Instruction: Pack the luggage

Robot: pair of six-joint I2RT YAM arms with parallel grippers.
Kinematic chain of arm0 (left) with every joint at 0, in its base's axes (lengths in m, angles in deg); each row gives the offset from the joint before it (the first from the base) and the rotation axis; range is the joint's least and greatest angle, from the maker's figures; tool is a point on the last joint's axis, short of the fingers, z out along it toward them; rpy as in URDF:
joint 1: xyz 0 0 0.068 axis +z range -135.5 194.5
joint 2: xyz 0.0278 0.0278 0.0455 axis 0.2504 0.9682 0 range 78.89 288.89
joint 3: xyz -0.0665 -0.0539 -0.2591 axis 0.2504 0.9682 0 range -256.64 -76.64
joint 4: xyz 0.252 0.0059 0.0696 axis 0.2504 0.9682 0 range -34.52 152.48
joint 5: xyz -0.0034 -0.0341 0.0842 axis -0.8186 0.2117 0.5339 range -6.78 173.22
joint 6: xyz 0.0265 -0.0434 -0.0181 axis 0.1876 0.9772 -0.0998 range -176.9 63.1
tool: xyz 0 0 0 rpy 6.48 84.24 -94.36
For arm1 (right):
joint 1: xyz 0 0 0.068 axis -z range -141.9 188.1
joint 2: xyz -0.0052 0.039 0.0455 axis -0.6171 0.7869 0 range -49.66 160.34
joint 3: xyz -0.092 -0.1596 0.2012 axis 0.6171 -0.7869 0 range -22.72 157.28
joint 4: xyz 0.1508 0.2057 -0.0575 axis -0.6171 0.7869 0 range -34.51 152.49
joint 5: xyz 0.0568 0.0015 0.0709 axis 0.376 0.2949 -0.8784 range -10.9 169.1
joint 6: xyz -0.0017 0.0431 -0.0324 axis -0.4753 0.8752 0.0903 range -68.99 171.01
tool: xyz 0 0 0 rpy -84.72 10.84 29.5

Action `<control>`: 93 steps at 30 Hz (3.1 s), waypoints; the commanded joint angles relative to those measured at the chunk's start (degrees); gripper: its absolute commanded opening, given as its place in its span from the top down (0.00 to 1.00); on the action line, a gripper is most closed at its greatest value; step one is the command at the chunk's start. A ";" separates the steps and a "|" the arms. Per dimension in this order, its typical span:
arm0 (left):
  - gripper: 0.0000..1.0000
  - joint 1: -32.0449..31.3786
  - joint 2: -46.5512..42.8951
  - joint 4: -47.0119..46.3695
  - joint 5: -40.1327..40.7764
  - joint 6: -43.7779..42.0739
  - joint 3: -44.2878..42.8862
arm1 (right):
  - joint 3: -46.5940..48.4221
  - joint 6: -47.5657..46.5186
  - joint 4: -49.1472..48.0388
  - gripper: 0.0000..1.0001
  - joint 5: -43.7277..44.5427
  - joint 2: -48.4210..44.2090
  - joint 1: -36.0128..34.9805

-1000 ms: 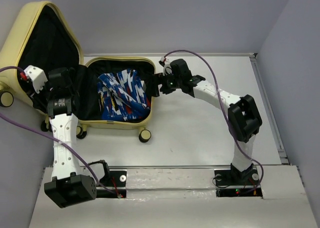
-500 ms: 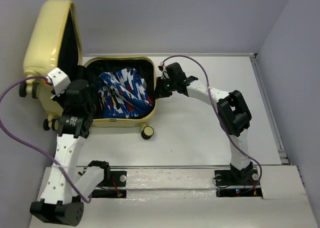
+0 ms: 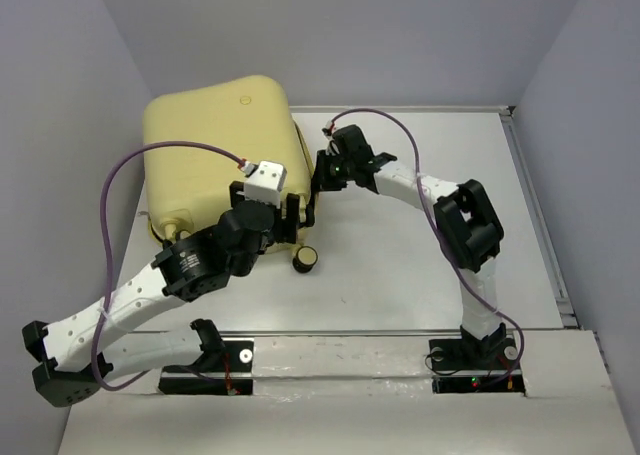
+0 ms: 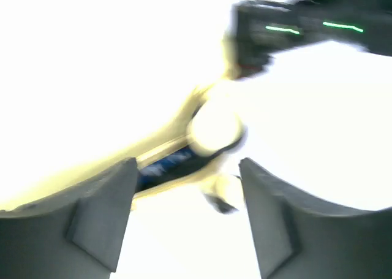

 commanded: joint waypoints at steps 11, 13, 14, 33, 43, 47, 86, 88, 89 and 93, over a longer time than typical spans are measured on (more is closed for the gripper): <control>0.04 -4.45 0.25 -10.92 7.58 0.72 -13.77 | -21.24 -12.69 -2.08 0.93 4.15 -17.71 11.69; 0.03 0.11 3.69 -10.48 5.42 1.95 -17.72 | -22.83 -13.13 -2.08 0.78 4.67 -20.43 16.69; 0.03 6.22 6.93 -10.65 0.70 2.56 -19.13 | -22.66 -12.87 -1.91 0.66 4.33 -20.80 18.20; 0.06 55.24 69.94 -3.44 -50.80 10.73 -77.21 | -30.29 -9.88 4.17 0.93 5.21 -50.32 0.06; 0.07 61.22 88.33 -26.71 -77.82 22.78 -81.10 | -44.10 -12.44 6.53 0.93 5.77 -45.86 -20.11; 0.06 60.34 93.35 -28.58 -82.39 22.26 -81.10 | -44.28 -10.33 3.64 0.93 16.87 -42.78 -19.50; 0.17 33.80 -16.95 -37.20 -21.06 31.76 33.09 | 22.45 -9.78 14.18 0.03 3.52 -8.47 6.09; 0.16 33.80 -14.42 -35.18 -21.40 26.95 28.35 | 16.32 -12.15 14.00 0.03 8.18 -14.87 6.09; 0.15 33.80 -13.53 -34.13 -21.67 25.61 23.71 | 14.37 -12.78 13.92 0.05 11.41 -16.91 6.09; 0.13 33.80 -8.09 -32.10 -20.18 19.45 12.43 | 2.60 -14.36 11.64 0.47 15.74 -28.16 6.09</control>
